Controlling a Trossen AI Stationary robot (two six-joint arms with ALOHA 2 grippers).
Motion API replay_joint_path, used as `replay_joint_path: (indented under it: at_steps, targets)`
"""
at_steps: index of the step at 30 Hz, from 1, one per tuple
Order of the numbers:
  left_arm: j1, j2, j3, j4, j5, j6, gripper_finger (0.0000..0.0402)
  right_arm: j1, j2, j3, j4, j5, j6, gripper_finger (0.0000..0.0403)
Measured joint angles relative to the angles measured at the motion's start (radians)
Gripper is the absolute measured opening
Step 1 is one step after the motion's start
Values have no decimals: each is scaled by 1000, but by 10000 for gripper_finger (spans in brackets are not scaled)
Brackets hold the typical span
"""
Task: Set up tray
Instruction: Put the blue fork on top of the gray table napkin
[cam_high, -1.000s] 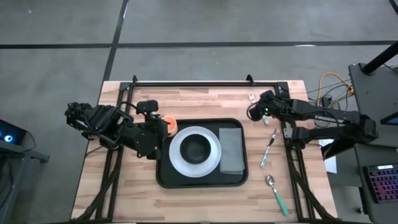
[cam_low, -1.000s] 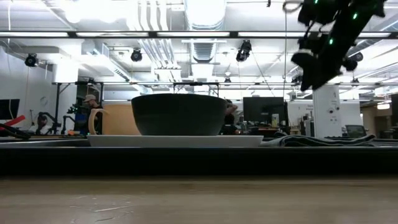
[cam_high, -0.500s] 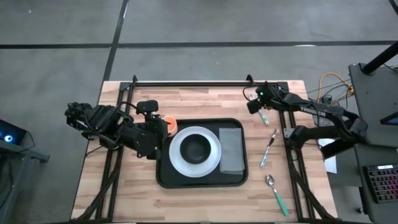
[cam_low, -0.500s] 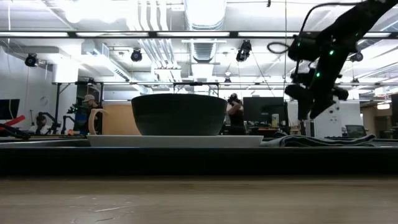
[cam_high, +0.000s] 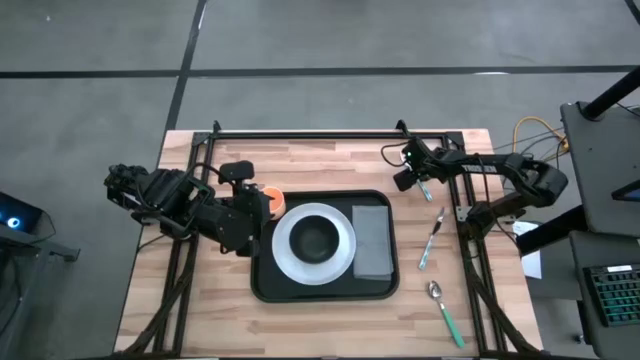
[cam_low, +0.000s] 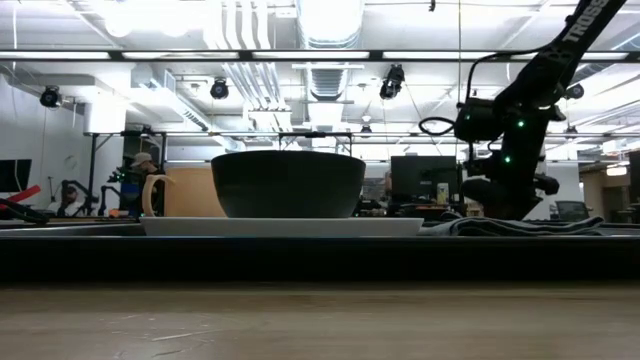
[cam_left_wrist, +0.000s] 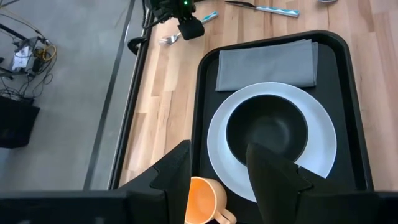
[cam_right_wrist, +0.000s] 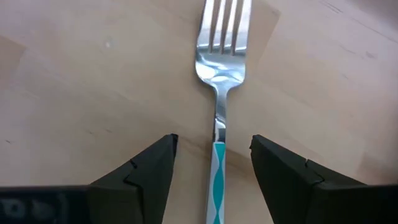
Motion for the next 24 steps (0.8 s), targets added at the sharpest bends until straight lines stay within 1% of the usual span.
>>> replay_joint_path:
  at_steps: [3,5,7,11,12,13,15,18,21,22,24]
  targets:
    - [0,0,0,0,0,-9,136,-1,19,5,4,8,-9,195]
    - [0,0,0,0,0,-10,136,-1,13,9,-3,2,-9,175]
    - [0,0,0,0,0,-10,136,-3,2,8,-11,-20,-10,139]
    - [0,0,-2,1,0,-35,136,-18,-8,5,-21,-95,27,42]
    - [0,0,-5,1,5,-40,136,-19,-9,5,-22,-97,33,26]
    - [0,0,-9,0,17,-41,136,-19,-11,5,-24,-98,41,22]
    - [0,0,-15,0,50,-42,136,-19,-16,5,-29,-102,61,28]
    - [0,0,-26,1,96,-42,136,-27,-29,10,-52,-152,50,55]
    - [0,0,-48,0,105,-41,136,-40,-34,21,-88,-173,58,76]
    - [0,0,-57,1,106,-41,136,-46,-35,24,-107,-174,62,77]
    - [0,0,-73,0,106,-41,136,-53,-36,26,-122,-175,56,67]
